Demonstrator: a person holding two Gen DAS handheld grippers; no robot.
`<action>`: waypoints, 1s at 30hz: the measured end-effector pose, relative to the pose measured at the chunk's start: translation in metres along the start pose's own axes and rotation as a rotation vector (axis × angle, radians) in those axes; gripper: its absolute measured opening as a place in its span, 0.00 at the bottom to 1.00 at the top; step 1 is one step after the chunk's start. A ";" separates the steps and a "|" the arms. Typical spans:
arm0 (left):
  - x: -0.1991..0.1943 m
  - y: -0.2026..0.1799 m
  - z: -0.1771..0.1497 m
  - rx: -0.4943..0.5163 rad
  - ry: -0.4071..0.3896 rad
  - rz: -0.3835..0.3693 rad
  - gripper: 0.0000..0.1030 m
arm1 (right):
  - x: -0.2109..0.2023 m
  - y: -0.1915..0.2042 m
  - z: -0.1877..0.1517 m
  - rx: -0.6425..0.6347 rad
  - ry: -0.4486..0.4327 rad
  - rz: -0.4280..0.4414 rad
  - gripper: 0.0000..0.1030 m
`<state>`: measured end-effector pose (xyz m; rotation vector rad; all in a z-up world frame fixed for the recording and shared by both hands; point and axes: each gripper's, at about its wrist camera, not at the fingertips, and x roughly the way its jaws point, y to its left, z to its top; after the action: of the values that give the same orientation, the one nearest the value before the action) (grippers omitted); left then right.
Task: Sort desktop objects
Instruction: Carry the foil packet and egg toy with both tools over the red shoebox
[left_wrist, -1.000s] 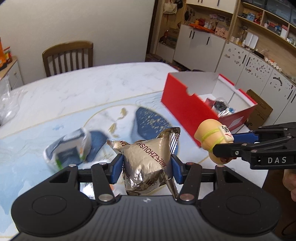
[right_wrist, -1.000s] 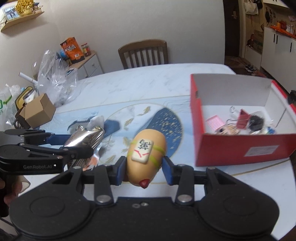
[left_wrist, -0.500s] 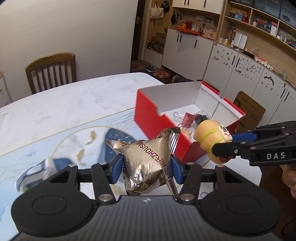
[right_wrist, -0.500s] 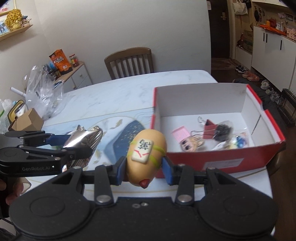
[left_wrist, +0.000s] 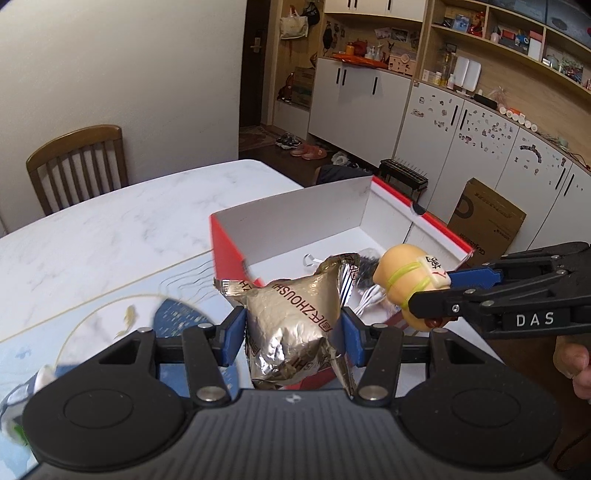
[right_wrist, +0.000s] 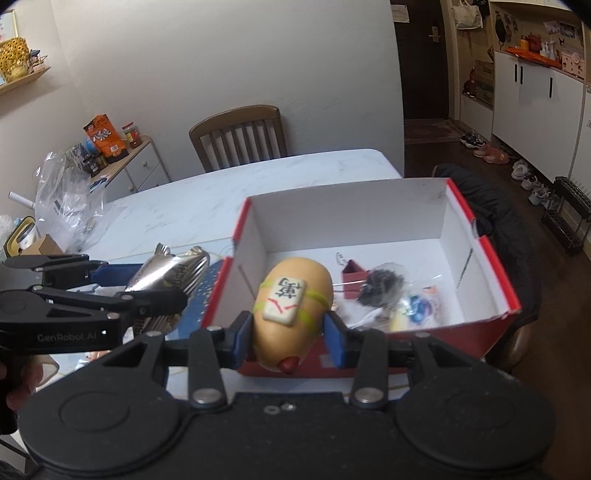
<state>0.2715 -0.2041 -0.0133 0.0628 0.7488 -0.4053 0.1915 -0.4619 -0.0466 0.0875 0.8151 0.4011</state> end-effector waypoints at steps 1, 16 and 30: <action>0.004 -0.004 0.004 0.006 0.001 0.000 0.52 | 0.001 -0.004 0.002 0.000 0.000 0.001 0.40; 0.076 -0.027 0.048 0.041 0.069 0.045 0.52 | 0.025 -0.057 0.032 -0.012 0.013 -0.030 0.40; 0.141 -0.025 0.070 0.068 0.171 0.079 0.52 | 0.080 -0.087 0.059 -0.001 0.094 -0.094 0.40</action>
<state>0.4003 -0.2883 -0.0542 0.1919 0.8977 -0.3525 0.3111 -0.5073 -0.0811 0.0293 0.9083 0.3193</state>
